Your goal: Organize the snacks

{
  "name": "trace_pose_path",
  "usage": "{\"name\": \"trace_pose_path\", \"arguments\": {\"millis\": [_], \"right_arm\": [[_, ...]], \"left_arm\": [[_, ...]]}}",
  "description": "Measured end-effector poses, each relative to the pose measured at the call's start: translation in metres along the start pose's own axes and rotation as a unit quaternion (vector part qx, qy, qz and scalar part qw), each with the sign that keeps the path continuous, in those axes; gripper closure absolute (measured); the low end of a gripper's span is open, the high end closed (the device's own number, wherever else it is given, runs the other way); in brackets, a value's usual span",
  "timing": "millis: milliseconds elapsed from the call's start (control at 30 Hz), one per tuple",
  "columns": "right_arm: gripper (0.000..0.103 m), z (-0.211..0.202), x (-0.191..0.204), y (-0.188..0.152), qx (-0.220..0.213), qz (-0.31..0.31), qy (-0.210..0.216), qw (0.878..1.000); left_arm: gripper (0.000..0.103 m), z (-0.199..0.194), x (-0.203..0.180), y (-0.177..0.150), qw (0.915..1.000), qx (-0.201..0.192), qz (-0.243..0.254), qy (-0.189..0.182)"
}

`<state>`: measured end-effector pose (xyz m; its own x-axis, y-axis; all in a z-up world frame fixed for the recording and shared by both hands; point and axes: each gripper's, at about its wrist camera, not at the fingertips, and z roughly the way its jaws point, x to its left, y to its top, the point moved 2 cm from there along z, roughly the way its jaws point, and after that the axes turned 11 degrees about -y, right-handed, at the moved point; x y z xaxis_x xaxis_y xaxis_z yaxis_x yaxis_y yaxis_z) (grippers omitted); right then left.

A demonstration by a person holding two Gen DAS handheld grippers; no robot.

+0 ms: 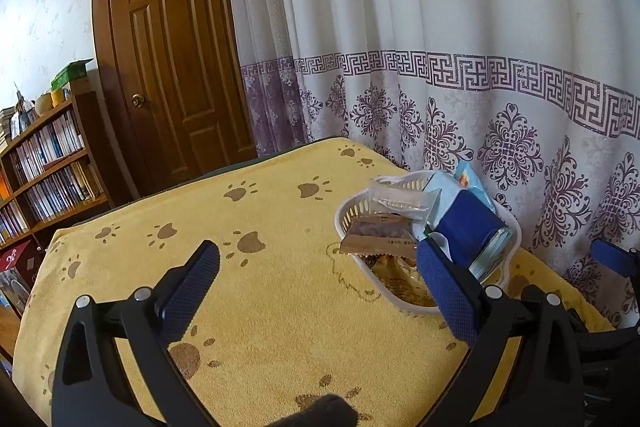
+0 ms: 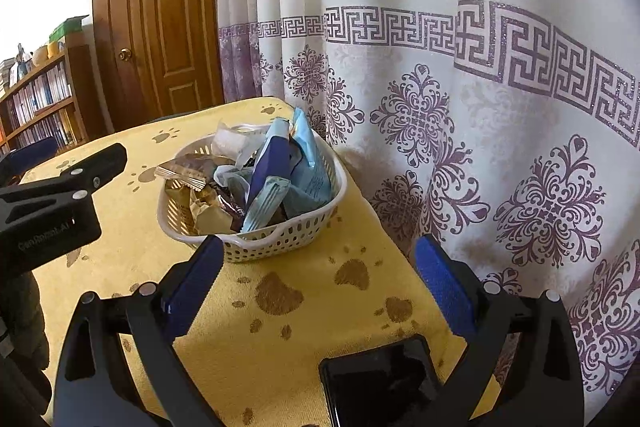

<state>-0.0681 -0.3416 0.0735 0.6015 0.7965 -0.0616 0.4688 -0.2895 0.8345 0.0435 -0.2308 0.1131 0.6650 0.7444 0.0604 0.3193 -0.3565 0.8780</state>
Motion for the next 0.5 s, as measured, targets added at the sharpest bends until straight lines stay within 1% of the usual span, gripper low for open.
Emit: {"name": "trace_pose_path", "arguments": {"millis": [133, 500], "right_arm": [[0.005, -0.0002, 0.0024, 0.0003, -0.006, -0.01, -0.008, 1.0], [0.005, 0.0016, 0.0037, -0.0006, -0.001, -0.014, -0.007, 1.0]], "left_arm": [[0.005, 0.0015, 0.0012, -0.0007, 1.0, 0.003, -0.004, 0.0], [0.005, 0.0046, 0.0014, -0.0033, 1.0, 0.008, -0.001, 0.0]]}}
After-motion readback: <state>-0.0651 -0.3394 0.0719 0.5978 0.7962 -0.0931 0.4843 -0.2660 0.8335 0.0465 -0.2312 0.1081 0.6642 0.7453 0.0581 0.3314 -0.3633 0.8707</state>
